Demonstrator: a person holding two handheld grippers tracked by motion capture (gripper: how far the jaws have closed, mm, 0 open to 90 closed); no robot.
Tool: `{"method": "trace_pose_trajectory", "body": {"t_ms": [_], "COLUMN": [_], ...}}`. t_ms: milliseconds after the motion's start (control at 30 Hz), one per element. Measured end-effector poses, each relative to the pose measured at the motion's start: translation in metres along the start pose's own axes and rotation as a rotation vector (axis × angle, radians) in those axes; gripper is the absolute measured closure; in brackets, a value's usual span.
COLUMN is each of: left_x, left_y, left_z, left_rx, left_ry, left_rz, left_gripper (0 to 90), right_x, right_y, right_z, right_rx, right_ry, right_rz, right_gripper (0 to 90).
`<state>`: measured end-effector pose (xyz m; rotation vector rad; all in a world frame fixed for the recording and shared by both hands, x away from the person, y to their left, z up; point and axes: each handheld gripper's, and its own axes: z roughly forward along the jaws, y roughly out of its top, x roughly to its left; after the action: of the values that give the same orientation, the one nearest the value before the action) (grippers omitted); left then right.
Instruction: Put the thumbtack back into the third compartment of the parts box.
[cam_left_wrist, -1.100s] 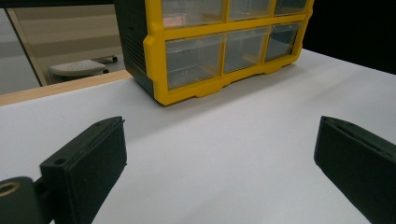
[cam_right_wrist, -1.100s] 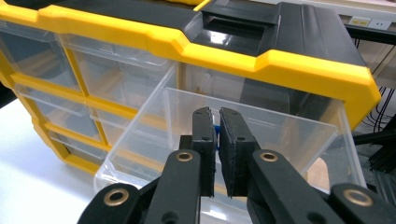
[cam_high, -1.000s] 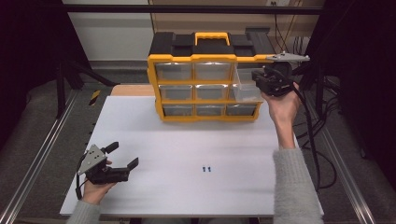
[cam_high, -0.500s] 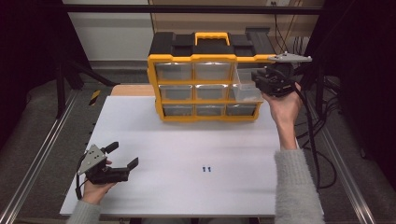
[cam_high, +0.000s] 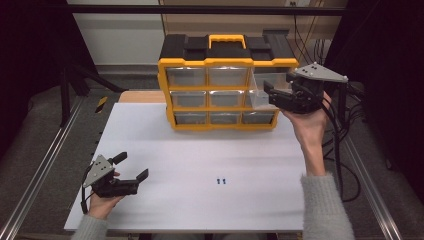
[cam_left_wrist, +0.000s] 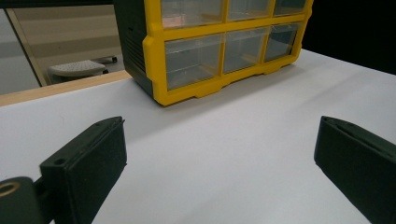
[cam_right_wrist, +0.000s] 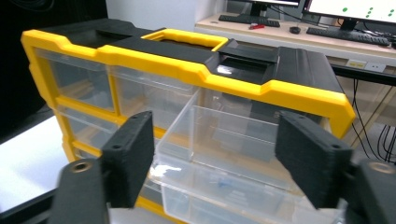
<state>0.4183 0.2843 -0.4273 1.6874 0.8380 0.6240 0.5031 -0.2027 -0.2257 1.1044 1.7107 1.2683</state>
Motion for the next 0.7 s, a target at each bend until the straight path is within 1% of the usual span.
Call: {"method": "trace_pose_trajectory", "body": {"t_ms": [133, 267, 467, 567, 700], "left_x": [0.0, 0.0, 0.0, -0.001, 0.0], "left_y": [0.0, 0.0, 0.0, 0.0, 0.0], "left_z": [0.0, 0.0, 0.0, 0.0, 0.0], "left_rx": [0.0, 0.0, 0.0, 0.0, -0.001], "left_ry": [0.0, 0.001, 0.001, 0.001, 0.002], "left_rz": [0.001, 0.0, 0.004, 0.002, 0.002], "left_gripper": [1.9, 1.9, 1.9, 1.8, 1.8], "right_x": [0.004, 0.008, 0.014, 0.018, 0.022], "right_y": [-0.005, -0.012, -0.022, -0.028, -0.036], "right_z": [-0.007, -0.015, -0.024, -0.027, -0.03], "right_rx": [-0.018, -0.039, -0.05, -0.051, -0.053], "right_ry": [0.007, 0.013, 0.022, 0.039, 0.057], "right_rz": [0.003, 0.018, 0.012, 0.022, 0.021], "right_gripper": [19.9, 13.6, 10.7, 10.3, 10.0]}}
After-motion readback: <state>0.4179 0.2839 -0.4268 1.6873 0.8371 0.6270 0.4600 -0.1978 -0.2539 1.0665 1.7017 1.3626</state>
